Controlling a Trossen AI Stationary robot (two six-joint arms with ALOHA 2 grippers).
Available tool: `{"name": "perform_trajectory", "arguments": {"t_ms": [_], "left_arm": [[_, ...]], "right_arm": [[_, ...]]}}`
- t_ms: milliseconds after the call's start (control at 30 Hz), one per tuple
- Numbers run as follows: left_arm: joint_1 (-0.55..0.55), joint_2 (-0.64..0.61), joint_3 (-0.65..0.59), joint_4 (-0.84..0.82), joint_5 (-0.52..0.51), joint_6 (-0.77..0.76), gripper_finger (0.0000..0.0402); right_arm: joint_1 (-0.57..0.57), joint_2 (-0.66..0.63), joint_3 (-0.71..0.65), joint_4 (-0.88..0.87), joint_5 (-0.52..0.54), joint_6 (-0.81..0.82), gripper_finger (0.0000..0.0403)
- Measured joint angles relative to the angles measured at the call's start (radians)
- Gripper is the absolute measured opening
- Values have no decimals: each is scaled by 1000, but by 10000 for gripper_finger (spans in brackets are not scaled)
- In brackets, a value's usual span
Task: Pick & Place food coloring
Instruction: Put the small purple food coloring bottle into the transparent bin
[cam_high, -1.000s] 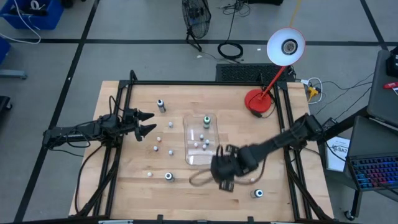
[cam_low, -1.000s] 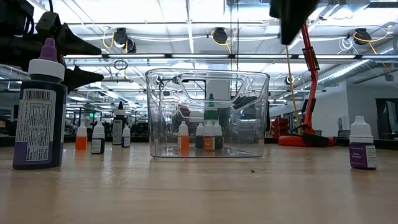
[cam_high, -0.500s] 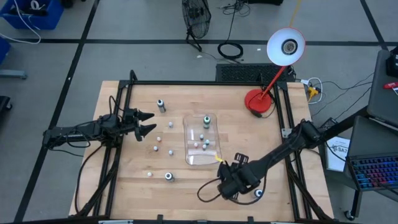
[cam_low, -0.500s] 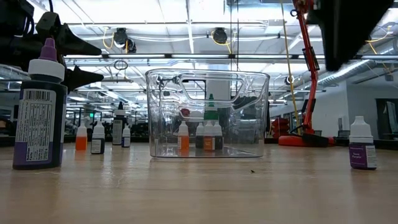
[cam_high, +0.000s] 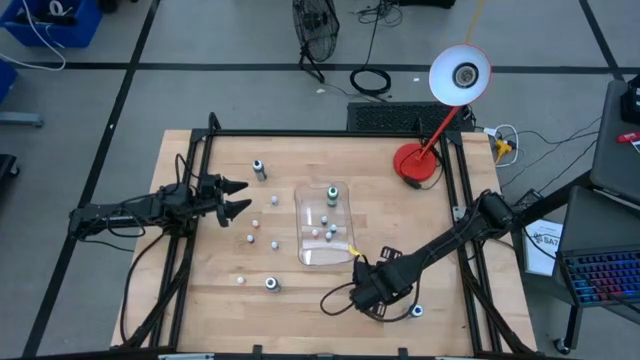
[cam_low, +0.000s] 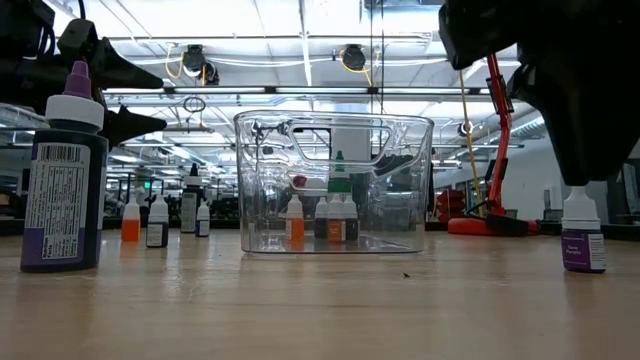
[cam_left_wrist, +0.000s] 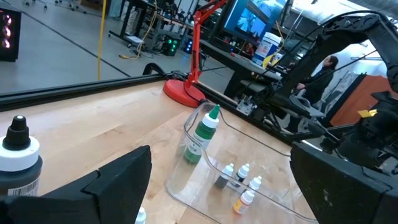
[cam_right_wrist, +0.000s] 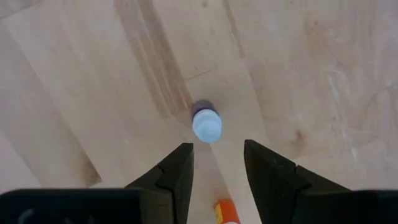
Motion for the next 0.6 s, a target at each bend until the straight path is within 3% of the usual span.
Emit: {"name": "perform_trajectory", "arguments": {"t_ms": [600], "left_arm": [[0,0,0,0,0,0,379]], "right_arm": [[-17,0,-127,210,-1,-65,130]]}}
